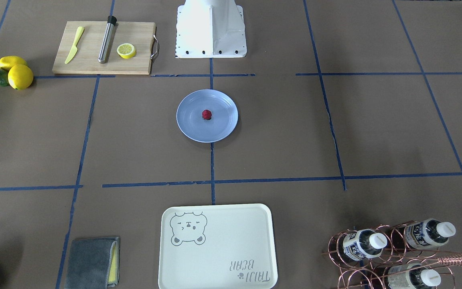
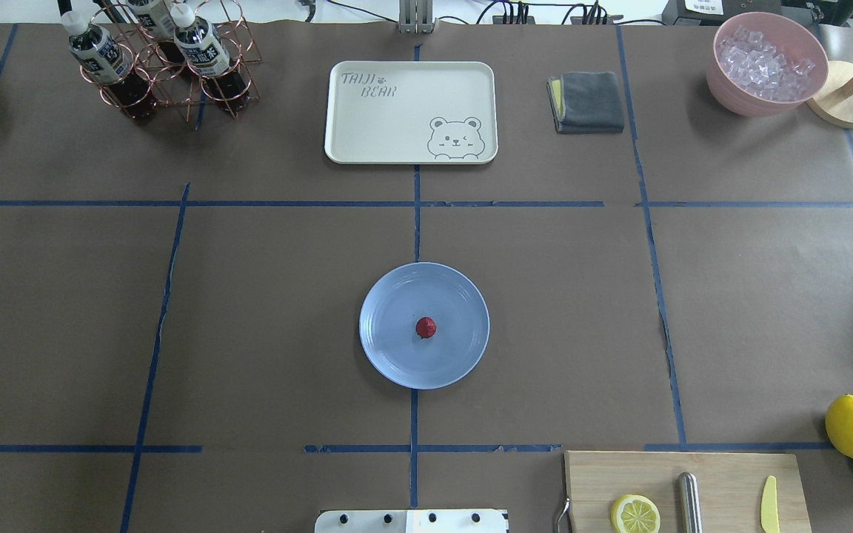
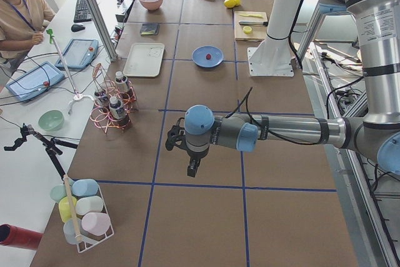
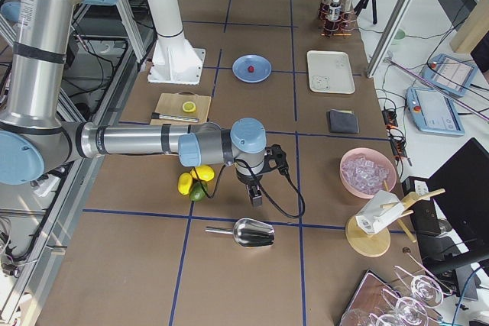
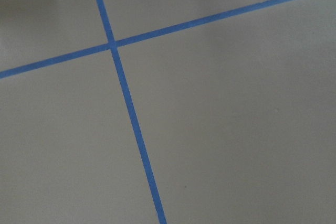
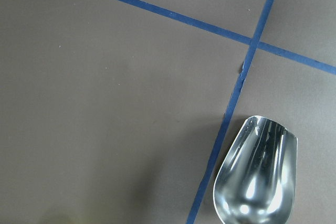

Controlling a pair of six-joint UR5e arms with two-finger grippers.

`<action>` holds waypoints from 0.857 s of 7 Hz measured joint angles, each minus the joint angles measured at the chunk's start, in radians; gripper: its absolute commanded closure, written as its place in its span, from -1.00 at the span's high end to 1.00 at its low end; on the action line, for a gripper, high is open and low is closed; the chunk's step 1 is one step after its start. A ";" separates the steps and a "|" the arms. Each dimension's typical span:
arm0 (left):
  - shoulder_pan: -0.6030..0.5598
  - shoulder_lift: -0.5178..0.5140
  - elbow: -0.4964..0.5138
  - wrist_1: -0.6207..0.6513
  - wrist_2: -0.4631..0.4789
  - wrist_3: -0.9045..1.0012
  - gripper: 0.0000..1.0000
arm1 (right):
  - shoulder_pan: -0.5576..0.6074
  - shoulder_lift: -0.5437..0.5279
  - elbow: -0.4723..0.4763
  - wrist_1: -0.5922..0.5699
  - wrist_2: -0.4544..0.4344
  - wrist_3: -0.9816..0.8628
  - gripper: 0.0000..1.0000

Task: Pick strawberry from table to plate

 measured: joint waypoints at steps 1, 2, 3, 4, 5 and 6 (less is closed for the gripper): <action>-0.002 -0.006 -0.001 -0.009 0.019 0.000 1.00 | 0.002 -0.001 -0.001 -0.006 0.013 -0.002 1.00; -0.006 -0.022 0.006 -0.015 0.031 0.001 1.00 | 0.003 -0.002 -0.001 -0.006 0.016 -0.002 1.00; -0.010 -0.045 0.018 -0.011 0.039 0.003 1.00 | 0.003 -0.003 -0.001 -0.004 0.016 -0.002 1.00; -0.013 -0.055 0.022 -0.006 0.043 0.005 1.00 | 0.003 -0.004 -0.001 -0.002 0.015 -0.001 1.00; -0.017 -0.053 0.021 -0.004 0.044 0.005 1.00 | 0.002 -0.004 -0.001 -0.001 0.016 0.000 1.00; -0.025 -0.048 0.016 -0.004 0.044 0.006 1.00 | 0.003 -0.004 -0.001 0.000 0.016 0.002 1.00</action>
